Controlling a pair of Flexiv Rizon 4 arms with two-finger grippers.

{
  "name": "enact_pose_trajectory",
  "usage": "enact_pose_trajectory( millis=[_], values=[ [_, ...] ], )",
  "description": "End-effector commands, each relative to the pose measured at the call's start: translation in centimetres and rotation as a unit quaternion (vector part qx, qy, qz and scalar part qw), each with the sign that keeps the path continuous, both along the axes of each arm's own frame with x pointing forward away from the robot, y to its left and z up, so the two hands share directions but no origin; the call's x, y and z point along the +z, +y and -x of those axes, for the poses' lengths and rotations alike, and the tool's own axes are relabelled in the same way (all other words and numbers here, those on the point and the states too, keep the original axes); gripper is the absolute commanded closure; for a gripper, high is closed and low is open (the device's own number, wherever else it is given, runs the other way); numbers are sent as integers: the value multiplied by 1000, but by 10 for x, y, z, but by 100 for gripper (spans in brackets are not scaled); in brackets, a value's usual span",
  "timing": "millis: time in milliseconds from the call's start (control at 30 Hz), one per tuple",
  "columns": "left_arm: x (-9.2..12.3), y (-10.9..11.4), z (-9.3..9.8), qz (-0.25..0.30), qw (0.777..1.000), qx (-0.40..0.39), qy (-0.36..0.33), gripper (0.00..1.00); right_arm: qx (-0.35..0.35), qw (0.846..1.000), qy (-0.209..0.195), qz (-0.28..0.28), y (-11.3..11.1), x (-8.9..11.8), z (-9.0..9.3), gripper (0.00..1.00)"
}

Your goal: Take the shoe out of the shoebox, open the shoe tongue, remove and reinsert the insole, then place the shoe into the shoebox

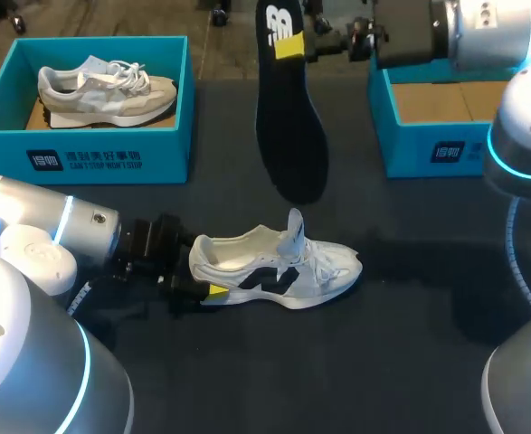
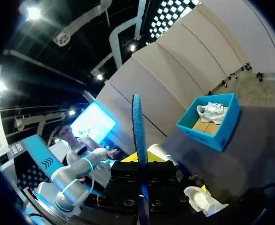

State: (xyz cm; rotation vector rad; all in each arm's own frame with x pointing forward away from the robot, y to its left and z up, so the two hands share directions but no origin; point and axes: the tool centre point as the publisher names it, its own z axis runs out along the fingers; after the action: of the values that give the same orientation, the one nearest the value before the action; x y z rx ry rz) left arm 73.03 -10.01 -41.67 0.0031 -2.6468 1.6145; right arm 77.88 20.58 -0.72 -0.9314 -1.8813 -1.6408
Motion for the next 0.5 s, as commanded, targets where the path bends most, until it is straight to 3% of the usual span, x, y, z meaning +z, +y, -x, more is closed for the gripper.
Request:
enact_pose_trajectory(
  millis=[33, 500],
  values=[
    [-2, -1, -1, -1, 1000, 0, 0, 100, -9, 1000, 14, 9, -12, 11, 21, 100],
    [-2, -1, -1, -1, 1000, 0, 0, 100, -9, 999, 36, 12, -13, 22, 76, 100]
  ],
)
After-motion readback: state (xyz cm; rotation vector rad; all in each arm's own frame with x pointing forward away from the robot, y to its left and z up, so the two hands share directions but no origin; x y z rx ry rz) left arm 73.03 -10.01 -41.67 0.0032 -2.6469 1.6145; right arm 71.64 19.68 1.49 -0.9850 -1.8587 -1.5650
